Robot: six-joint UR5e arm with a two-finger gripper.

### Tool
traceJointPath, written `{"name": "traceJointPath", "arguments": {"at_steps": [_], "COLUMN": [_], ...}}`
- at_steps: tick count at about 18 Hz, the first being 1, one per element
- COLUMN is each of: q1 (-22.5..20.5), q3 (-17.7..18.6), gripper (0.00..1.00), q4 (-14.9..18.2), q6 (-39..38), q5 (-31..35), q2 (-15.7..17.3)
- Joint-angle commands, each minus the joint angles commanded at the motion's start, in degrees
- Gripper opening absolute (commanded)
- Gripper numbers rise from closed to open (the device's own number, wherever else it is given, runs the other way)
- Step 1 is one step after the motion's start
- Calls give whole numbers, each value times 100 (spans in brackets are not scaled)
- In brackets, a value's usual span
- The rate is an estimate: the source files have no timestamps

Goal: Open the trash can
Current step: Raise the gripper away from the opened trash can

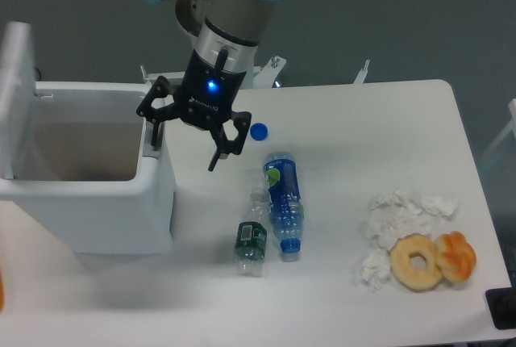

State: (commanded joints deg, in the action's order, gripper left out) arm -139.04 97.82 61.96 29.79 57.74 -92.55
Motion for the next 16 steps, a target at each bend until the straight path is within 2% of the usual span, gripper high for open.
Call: {"name": "traceJointPath", "arguments": {"at_steps": [7,12,14,16], "q1": [-88,-246,-342,-361], "q3": [-123,-500,-519,-562], "gripper": [100,100,100,100], "q4": [18,-9,-9,-9], "q6": [-53,-44,96,717], "q5": [-26,52,297,797], "q2": [53,9,-17,-105]}}
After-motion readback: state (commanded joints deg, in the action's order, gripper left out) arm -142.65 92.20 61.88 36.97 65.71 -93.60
